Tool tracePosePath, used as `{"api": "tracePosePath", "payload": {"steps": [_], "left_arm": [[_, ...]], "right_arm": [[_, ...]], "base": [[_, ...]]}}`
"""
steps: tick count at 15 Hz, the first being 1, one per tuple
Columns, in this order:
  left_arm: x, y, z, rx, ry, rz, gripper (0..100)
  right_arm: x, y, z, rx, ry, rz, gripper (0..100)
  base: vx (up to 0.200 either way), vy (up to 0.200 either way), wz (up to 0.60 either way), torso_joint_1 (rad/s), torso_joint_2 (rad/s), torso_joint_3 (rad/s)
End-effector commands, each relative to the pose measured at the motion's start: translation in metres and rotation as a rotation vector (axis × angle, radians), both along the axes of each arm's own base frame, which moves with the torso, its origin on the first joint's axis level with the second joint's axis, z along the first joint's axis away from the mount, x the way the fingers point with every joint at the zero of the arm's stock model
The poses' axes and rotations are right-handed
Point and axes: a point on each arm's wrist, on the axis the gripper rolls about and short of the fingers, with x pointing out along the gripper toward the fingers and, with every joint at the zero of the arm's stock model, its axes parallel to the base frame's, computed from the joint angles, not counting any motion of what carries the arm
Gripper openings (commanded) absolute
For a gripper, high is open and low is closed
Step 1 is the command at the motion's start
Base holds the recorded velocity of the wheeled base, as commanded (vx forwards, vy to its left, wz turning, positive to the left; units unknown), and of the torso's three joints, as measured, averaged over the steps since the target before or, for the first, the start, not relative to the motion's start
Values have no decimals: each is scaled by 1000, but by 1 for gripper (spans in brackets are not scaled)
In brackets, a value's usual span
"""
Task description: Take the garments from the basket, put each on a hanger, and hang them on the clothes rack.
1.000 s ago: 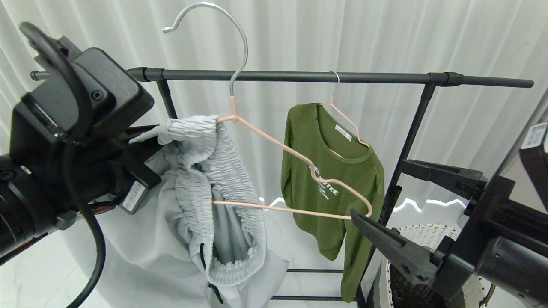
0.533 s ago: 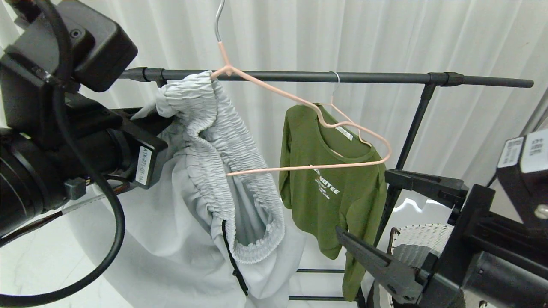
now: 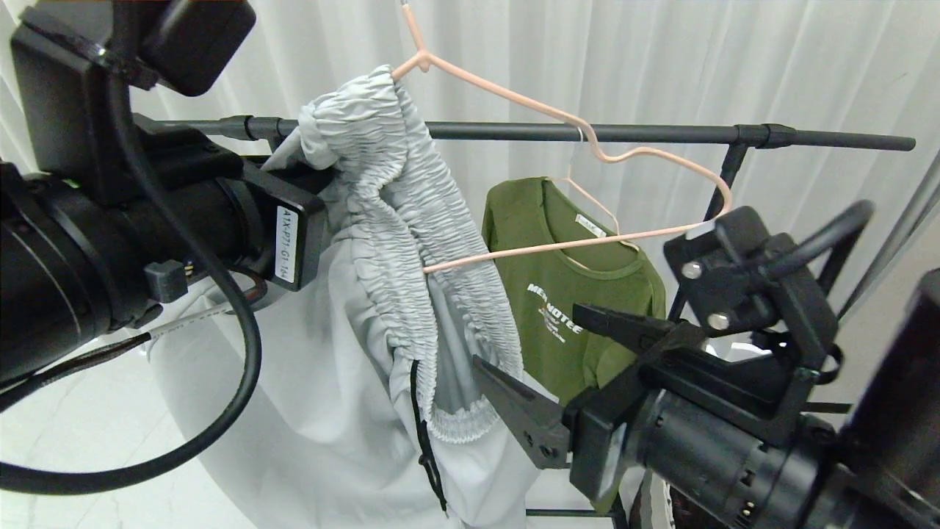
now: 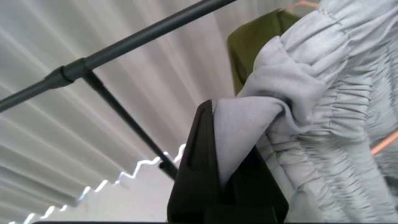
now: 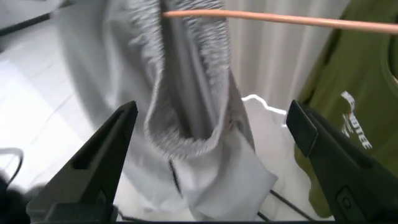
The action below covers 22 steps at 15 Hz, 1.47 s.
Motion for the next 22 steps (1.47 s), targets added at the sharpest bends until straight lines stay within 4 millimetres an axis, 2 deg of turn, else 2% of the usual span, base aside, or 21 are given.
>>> {"api": "tracePosePath", "payload": {"steps": [1, 6, 7, 10, 13, 18, 22], "left_arm": [[-2, -2, 1, -4, -1, -12, 0], [-3, -2, 4, -13, -9, -16, 0], [-3, -2, 4, -13, -9, -16, 0], [-4, 0, 5, -19, -14, -16, 0], [-6, 2, 5, -16, -15, -15, 0], [-8, 16, 2, 79, -42, 22, 0], [-15, 25, -7, 156, -47, 26, 0]], "right_arm": [[14, 19, -16, -40, 30, -52, 100], [23, 18, -25, -58, 48, -119, 100], [23, 17, -27, -65, 50, -125, 0], [24, 12, -30, -80, 52, -159, 0], [38, 4, -28, -76, 47, -235, 0], [69, -33, -8, -13, 20, -398, 0], [79, -49, -1, 13, 9, -461, 0]], "base": [[0, 0, 0, 0, 0, 0], [0, 0, 0, 0, 0, 0], [0, 0, 0, 0, 0, 0], [0, 0, 0, 0, 0, 0], [0, 0, 0, 0, 0, 0], [0, 0, 0, 0, 0, 0], [0, 0, 0, 0, 0, 0]]}}
